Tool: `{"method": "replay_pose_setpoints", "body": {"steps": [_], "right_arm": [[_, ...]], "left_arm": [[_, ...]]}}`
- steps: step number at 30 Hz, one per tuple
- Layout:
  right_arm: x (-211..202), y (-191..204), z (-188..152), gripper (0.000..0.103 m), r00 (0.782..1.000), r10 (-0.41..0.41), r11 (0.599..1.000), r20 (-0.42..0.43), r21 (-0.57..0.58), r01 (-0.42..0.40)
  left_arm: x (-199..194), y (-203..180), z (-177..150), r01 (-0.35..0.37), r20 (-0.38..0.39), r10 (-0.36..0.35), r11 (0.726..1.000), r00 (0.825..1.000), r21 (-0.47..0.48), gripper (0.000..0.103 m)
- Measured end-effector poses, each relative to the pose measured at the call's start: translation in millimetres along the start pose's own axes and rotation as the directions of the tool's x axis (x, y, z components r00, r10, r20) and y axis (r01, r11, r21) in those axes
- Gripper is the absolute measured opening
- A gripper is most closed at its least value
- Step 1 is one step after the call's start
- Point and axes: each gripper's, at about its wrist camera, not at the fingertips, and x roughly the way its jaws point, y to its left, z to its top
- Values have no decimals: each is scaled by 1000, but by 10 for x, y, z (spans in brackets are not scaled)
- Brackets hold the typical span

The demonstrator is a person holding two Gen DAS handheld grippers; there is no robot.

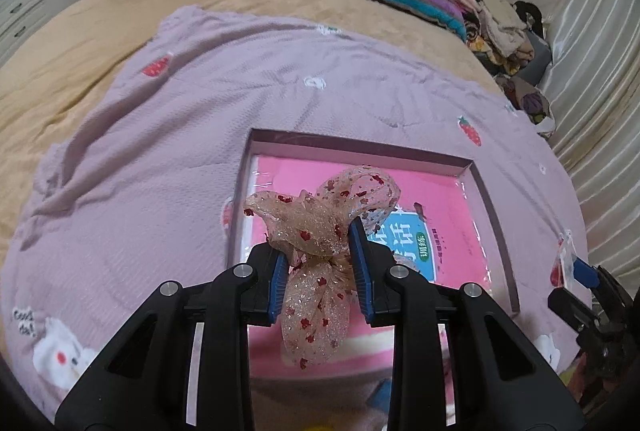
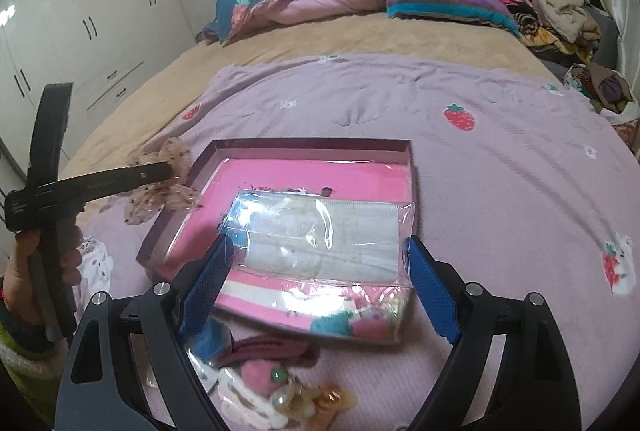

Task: Organize jewelry
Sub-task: 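Place the bow in the box with the left tool while the right tool drops the bagged item there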

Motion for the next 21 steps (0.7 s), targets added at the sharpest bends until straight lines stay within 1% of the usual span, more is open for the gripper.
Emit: {"method": "replay_pose_setpoints", "body": {"steps": [6,9,12,14,15,17,19,21], "right_arm": [[372,15,81,85,998,-10,1000,-57,-6,10],[487,25,81,85,997,-11,1000,-76,-5,10],[600,29,62,85,995,-11,1000,-96,-4,10],[663,40,44,86,994,-17,1000,-106,-10,16],[695,39,32,86,993,-21,1000,-112,-10,20],[754,37,7,86,992,-25,1000,-124,-10,24],[803,36,-23,87,990,-32,999,-135,-11,30],[851,26,-48,88,989,-35,999,-144,-10,34]], "left_arm": [[355,7,23,2,-63,-2,1000,998,5,21],[480,31,-14,3,-88,-2,1000,996,5,21],[555,47,-72,-3,-105,5,1000,994,21,24],[578,60,-100,-3,-112,6,1000,994,24,32],[582,72,-118,-5,-115,8,1000,993,25,34],[573,90,-140,-10,-115,13,999,993,30,45],[547,101,-164,-11,-114,14,999,993,32,49],[496,115,-181,-17,-108,21,999,994,35,52]]}}
